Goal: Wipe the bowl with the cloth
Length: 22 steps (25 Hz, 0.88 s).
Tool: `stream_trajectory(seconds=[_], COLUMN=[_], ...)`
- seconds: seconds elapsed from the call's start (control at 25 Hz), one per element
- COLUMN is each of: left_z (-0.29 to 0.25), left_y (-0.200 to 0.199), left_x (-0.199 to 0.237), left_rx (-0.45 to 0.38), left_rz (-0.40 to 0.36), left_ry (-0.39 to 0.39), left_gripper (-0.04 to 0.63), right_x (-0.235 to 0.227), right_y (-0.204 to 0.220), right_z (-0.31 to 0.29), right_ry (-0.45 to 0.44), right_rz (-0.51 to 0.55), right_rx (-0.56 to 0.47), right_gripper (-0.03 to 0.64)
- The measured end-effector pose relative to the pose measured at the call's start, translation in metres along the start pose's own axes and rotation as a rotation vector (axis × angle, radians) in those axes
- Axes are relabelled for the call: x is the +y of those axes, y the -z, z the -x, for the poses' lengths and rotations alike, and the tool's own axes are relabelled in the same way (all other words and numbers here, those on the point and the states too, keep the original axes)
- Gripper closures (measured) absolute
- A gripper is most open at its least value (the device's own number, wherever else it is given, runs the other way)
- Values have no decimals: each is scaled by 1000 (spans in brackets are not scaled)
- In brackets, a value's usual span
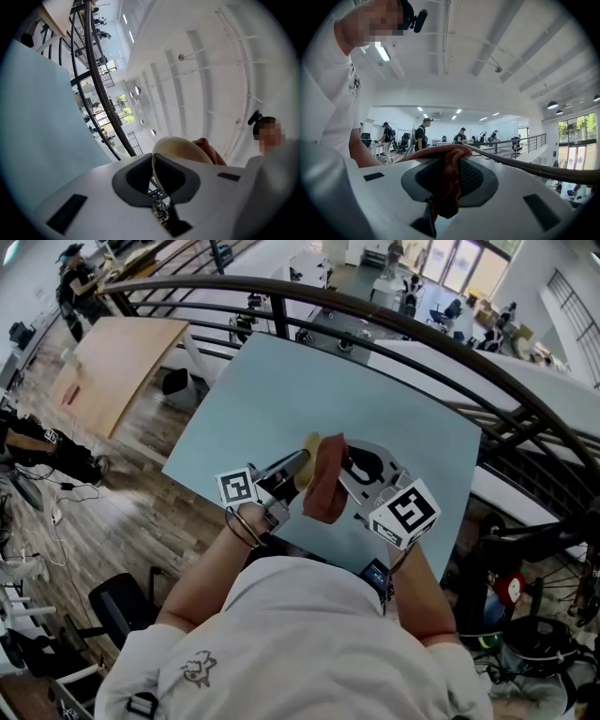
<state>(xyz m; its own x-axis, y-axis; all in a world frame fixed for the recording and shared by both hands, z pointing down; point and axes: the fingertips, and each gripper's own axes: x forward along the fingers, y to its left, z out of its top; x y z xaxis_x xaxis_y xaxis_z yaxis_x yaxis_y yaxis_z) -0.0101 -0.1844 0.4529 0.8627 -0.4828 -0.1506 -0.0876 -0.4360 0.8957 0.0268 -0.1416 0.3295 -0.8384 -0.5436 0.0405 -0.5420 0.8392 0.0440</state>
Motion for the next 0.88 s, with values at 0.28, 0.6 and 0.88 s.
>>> stream_trajectory(seconds=[0.28,0.6,0.88], left_z=[-13,-25,-27], left_y=[20,3,-26], left_x=[-50,-92,-93], left_rx=[103,29,-43], left_rz=[-92,-13,-60], left_ry=[207,397,328], left_gripper=[571,569,563], right_x=[-36,-36,3], right_y=[1,33,52], right_z=[8,-4,-19], right_ry=[86,58,-31], right_rz=[-65,-145,-154], right_rx=[-22,43,102], right_gripper=[526,526,526])
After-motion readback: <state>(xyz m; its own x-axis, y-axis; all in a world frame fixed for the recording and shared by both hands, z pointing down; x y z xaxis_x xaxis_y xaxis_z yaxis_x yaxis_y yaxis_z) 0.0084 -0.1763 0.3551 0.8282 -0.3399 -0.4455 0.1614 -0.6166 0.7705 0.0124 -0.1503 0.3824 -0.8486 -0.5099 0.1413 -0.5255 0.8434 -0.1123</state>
